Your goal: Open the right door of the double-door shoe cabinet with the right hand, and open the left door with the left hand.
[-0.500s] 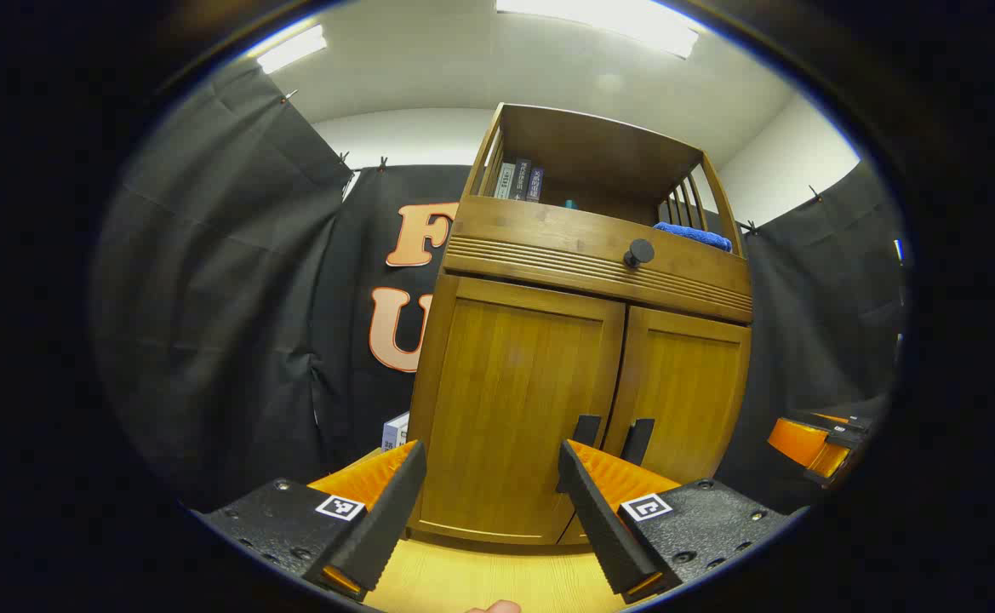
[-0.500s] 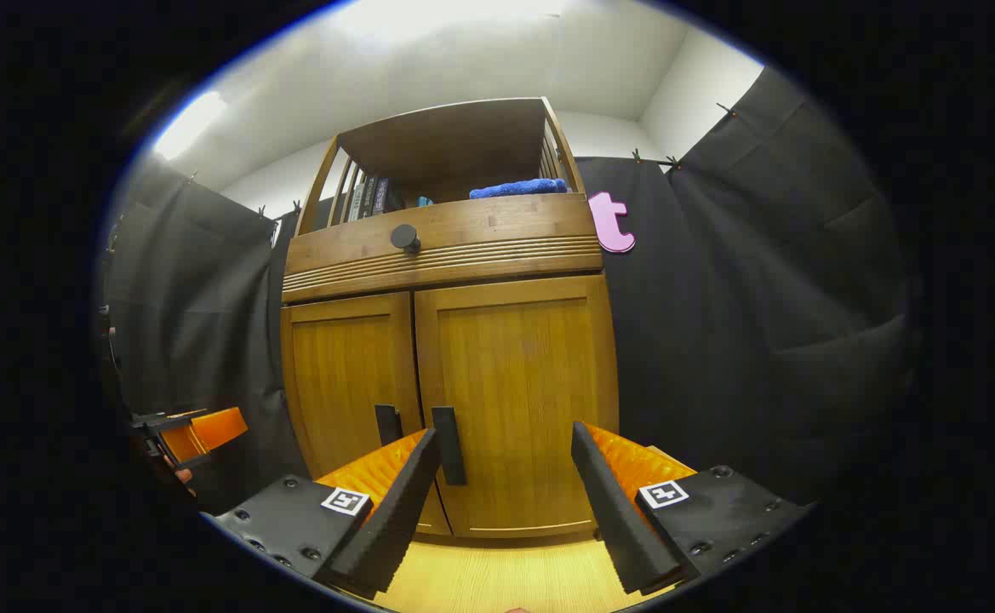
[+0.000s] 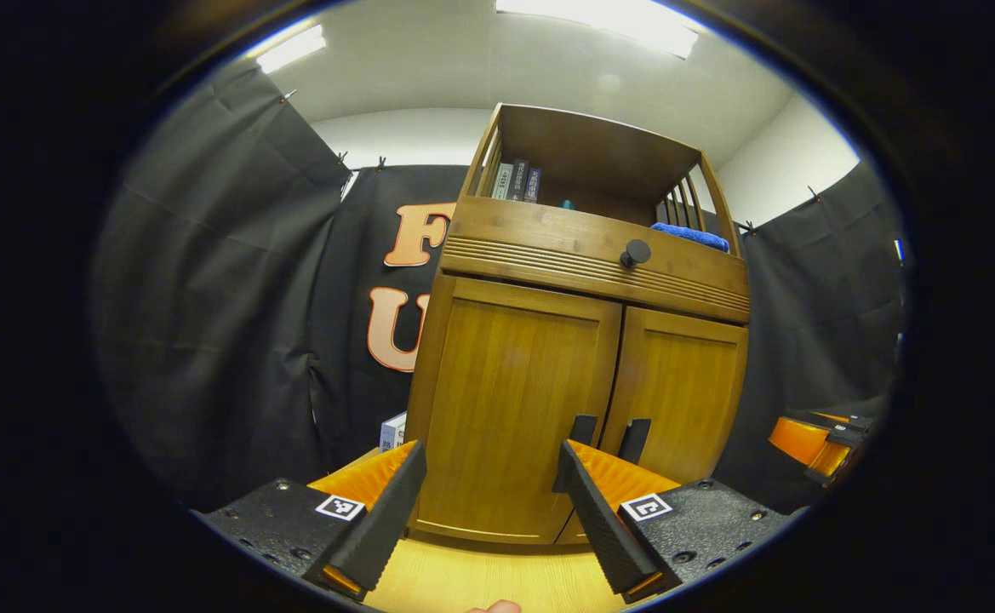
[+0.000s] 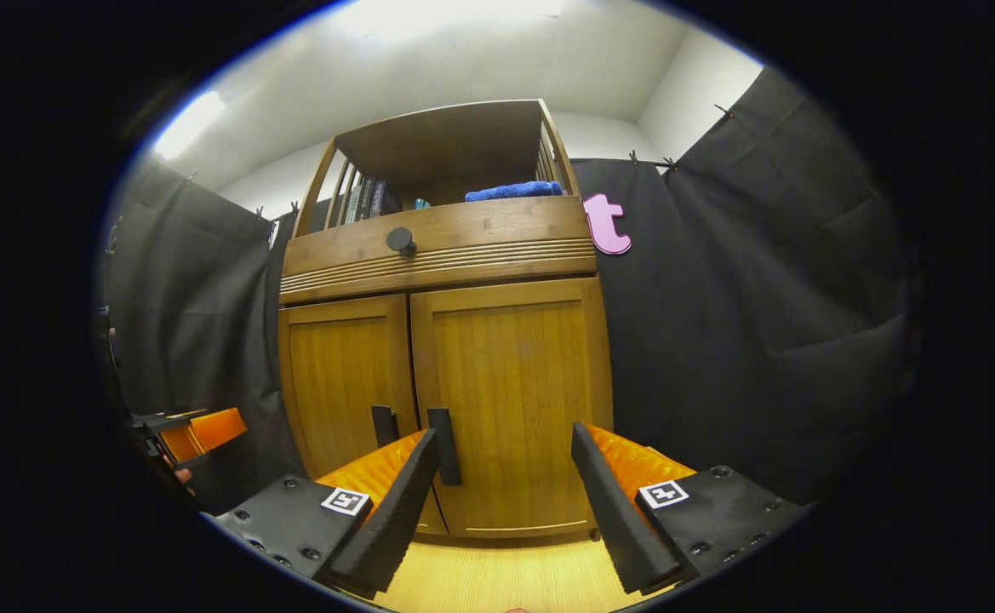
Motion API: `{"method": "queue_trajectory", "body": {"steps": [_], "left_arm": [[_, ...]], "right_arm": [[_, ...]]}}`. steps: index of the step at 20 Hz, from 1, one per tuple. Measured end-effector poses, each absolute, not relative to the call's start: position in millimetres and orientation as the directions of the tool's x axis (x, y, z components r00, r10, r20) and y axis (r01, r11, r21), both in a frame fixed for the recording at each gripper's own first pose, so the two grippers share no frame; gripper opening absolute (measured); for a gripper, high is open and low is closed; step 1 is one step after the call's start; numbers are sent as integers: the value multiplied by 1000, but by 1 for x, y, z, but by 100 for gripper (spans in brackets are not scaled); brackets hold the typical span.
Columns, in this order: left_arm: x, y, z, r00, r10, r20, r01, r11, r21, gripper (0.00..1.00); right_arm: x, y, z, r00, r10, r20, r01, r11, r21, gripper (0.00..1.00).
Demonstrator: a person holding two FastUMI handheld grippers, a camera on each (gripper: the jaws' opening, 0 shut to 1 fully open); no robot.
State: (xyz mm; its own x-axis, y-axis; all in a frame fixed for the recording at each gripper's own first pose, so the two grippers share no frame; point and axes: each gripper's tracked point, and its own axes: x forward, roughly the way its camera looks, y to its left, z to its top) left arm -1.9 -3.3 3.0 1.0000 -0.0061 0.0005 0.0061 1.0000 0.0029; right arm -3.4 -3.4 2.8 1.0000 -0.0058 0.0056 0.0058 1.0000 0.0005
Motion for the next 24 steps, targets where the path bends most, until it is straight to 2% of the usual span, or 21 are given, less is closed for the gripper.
{"method": "queue_trajectory", "body": {"steps": [2,3,4,6,7,10,12,13,14,18,24], "left_arm": [[-2,-3,3,1000,-6,0,6,1000,6,95],[-2,-3,3,1000,-7,0,7,1000,7,92],[-2,-3,4,1000,-7,1,7,1000,7,95],[-2,-4,2,1000,-8,-1,8,1000,6,95],[-2,-3,2,1000,-8,-2,8,1000,6,91],[-1,-4,3,1000,-7,2,7,1000,8,95],[-2,-4,4,1000,-6,5,6,1000,10,95],[-2,-4,5,1000,-6,6,6,1000,11,92],[-2,-4,4,1000,-5,6,5,1000,12,95],[-1,-8,5,999,-30,15,30,999,-17,95],[0,-6,7,999,-20,29,21,1000,-1,91]], "right_arm": [[-2,-3,1,1000,-3,2,3,1000,1,100],[-4,-2,0,1000,-1,0,1,1000,2,99],[-3,-2,1,1000,0,-1,0,1000,3,100],[-3,-1,1,1000,2,1,-2,1000,4,99],[-3,-2,1,1000,2,3,-2,1000,3,99],[-4,-2,1,1000,1,3,-1,1000,4,100],[-3,-3,1,1000,0,3,0,1000,6,99],[-3,-3,-1,1000,1,-2,-1,1000,7,99],[-2,-2,-2,1000,4,-7,-4,1000,8,99],[-2,-2,-3,1000,8,-7,-8,1000,15,100],[3,-3,-6,1000,12,-17,-11,1000,13,100]]}}
